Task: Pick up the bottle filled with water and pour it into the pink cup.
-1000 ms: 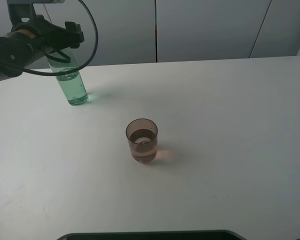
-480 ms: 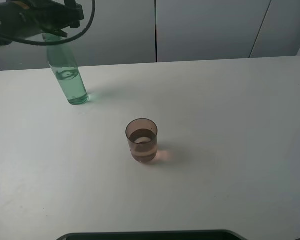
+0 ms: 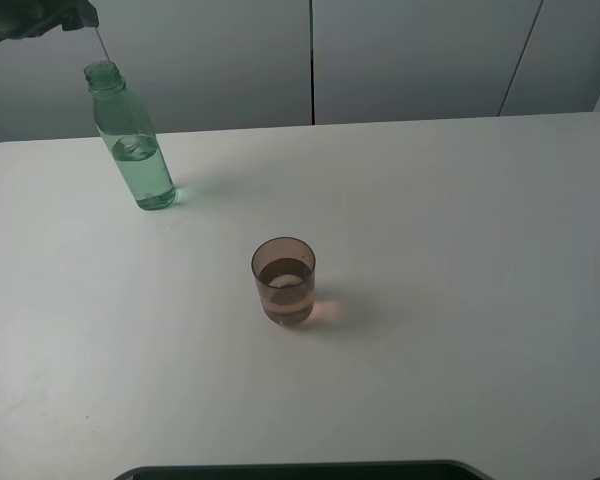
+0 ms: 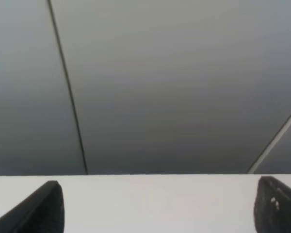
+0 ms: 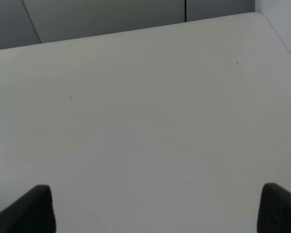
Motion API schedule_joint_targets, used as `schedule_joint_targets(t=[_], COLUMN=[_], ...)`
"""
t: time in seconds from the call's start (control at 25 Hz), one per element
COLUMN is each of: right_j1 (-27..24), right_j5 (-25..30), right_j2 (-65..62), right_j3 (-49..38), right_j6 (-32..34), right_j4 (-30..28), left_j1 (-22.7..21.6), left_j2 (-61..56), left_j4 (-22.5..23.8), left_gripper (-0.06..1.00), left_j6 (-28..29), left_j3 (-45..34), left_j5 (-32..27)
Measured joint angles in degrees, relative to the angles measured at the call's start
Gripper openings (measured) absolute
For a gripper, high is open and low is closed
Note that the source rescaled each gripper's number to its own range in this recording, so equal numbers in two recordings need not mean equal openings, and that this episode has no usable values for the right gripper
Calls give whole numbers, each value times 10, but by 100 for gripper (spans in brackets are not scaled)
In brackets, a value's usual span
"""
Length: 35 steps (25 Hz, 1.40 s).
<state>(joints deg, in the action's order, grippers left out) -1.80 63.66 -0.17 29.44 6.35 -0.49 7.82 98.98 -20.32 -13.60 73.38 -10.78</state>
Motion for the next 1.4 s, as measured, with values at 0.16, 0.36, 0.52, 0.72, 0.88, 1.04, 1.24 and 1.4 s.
schedule_joint_targets(t=[0.16,0.36,0.52,0.72,0.88,1.04,1.24,1.4], right_j1=[0,0,0,0,0,0,0,0], right_j5=[0,0,0,0,0,0,0,0], right_j2=[0,0,0,0,0,0,0,0], right_j3=[0,0,0,0,0,0,0,0], right_j6=[0,0,0,1,2,2,2,2], right_j4=[0,0,0,0,-1,-1,-1,-1], left_j1=[-51,-78,-76,-70,-55,-31,-8,-4], left_j2=[0,0,0,-3,-34,-89,-174,-251], left_j4=[0,23,87,131,133,133,130,127], left_gripper=[100,100,100,100,100,100,100,100], left_j6=[0,0,25,56,61,67,81,86], left_j3=[56,112,145,149,113,71,12,-54], left_j5=[-144,-354,-516,-583,-586,-588,-589,-590])
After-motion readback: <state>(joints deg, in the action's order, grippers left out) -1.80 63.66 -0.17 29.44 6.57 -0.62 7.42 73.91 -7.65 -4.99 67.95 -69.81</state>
